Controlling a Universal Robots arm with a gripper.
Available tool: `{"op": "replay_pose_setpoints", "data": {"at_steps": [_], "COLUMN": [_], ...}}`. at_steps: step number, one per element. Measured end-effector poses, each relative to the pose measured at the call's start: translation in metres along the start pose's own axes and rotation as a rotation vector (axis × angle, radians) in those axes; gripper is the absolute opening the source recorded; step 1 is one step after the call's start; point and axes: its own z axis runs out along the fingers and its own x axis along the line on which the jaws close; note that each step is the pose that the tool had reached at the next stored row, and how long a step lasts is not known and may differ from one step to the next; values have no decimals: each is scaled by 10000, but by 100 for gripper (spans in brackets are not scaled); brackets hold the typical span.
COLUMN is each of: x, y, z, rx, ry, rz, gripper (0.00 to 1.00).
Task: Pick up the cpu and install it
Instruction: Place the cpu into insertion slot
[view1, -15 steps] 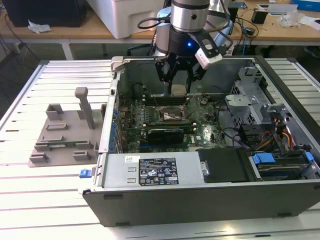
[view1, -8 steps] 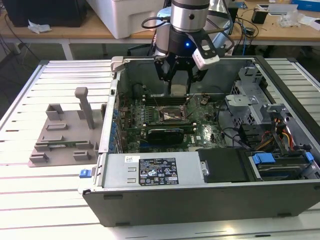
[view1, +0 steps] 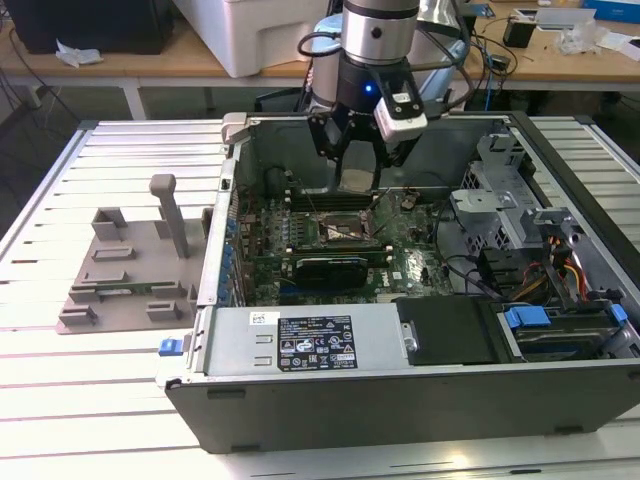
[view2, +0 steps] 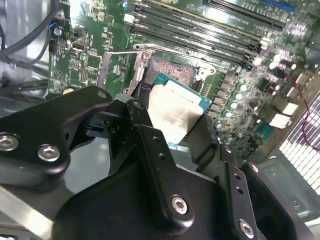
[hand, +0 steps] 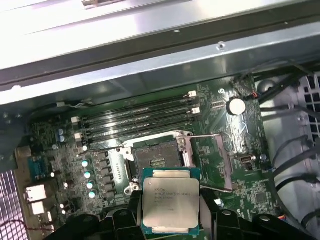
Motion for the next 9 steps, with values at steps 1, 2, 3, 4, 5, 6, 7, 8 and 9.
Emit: {"op": "replay_pose_setpoints", "data": {"at_steps": [1,2,3,4,5,6,7,8,9], "x": [0,0,0,0,0,-1,-1,-1,-1], "y": [0,0,0,0,0,0,0,0,0], "z": [0,0,0,0,0,0,1,1,1], "rx": [0,1,0,-2,-8,-11,-15,-22,-29], "ry": [0,1,2,4,7,11,14,19,23], "rz": [124,254,422,545,909,1291,1740,2147,2470], "gripper": [55,55,55,55,55,55,55,55,55]}}
